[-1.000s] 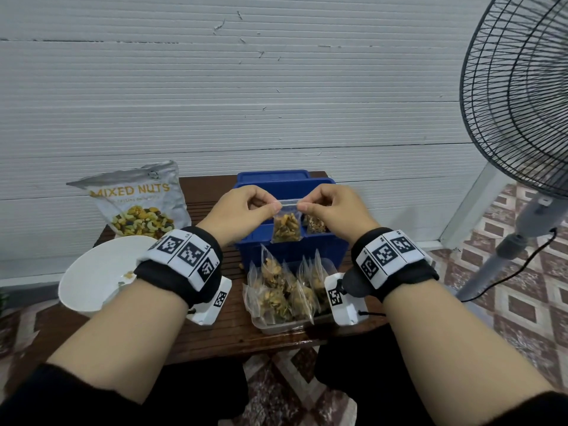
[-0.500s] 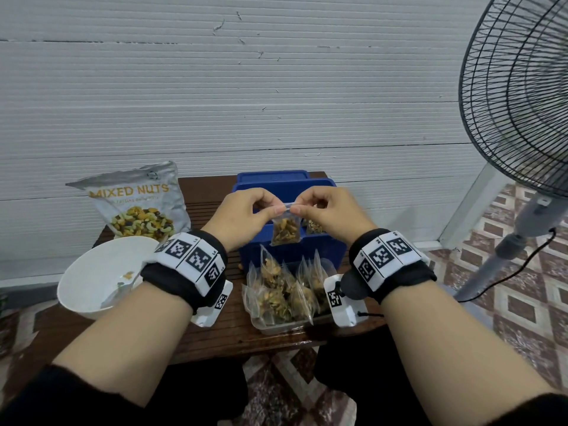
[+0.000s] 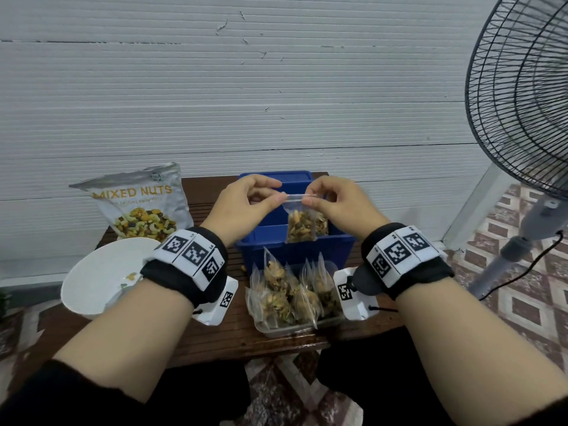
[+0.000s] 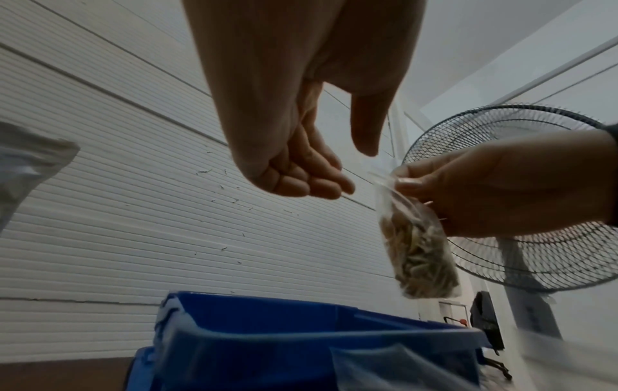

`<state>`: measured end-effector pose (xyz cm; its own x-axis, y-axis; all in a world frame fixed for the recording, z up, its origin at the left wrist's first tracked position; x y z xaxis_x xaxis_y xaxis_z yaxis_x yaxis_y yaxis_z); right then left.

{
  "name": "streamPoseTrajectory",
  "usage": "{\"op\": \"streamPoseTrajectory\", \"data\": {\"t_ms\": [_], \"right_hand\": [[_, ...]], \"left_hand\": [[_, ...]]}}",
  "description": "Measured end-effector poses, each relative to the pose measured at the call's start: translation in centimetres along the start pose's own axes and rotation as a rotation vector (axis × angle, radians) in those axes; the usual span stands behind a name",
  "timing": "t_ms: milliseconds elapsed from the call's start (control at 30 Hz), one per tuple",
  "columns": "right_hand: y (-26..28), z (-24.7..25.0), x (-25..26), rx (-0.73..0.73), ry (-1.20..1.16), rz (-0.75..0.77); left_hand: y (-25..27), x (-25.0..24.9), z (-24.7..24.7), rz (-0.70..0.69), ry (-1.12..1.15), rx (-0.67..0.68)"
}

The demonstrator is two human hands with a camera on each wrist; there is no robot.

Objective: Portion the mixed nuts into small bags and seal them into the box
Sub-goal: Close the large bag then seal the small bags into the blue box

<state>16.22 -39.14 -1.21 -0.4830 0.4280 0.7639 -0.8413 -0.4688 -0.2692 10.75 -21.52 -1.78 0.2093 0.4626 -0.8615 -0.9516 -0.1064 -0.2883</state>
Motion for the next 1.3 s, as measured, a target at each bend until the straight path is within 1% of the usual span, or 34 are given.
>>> {"op": "streamPoseTrajectory", "data": {"t_ms": [133,200,267,333,467,600,800,900,1033,1100,1300], "right_hand": [[-1.3,1.8,0.0,-0.036,0.104,-0.016],[-2.2,2.5,-0.1,-0.019,0.193,-0.028],[-3.1,3.1,-0.6,0.017,0.269,-0.049],[-4.1,3.3,-1.3,0.092,0.367,-0.089],[-6.1,2.7,-3.2,0.295,0.660,-0.134],[-7.9,1.8,-4.9,0.456,0.801,-0.165],[-10.0,0.2,-6.6,0.662,0.941,-0.198],[-10.8,-0.3,-7.4,0.730,1.016,-0.198],[-11.7,-1.0,-8.1,0.778,1.093,-0.188],[-12.0,-1.3,-8.3,0.792,1.153,-0.157],[-12.7,-2.3,-8.9,0.768,1.313,-0.051]], "left_hand": [[-1.7,1.4,1.5,0.087,-0.053,-0.100],[-2.6,2.6,2.1,0.156,-0.088,-0.142],[-3.4,4.1,2.5,0.231,-0.133,-0.147],[-4.2,5.7,2.7,0.310,-0.185,-0.121],[-5.3,7.7,2.6,0.442,-0.321,-0.015],[-6.1,9.2,2.0,0.526,-0.374,0.066],[-6.5,10.8,1.8,0.562,-0.348,0.084],[-6.6,10.9,1.6,0.539,-0.343,0.102],[-6.8,11.0,1.6,0.512,-0.326,0.104],[-6.8,11.1,1.6,0.512,-0.322,0.092],[-6.7,11.1,1.5,0.495,-0.298,0.090]]}}
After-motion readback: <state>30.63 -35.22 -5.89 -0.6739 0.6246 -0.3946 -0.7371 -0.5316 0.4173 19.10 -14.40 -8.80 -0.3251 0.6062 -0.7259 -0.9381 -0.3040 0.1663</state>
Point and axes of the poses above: each hand's wrist, its own y-axis away from the middle knuckle, its own z-axis out of the back of the hand, x = y × z, the point moved 3 cm from there along -y, towards the middle knuckle
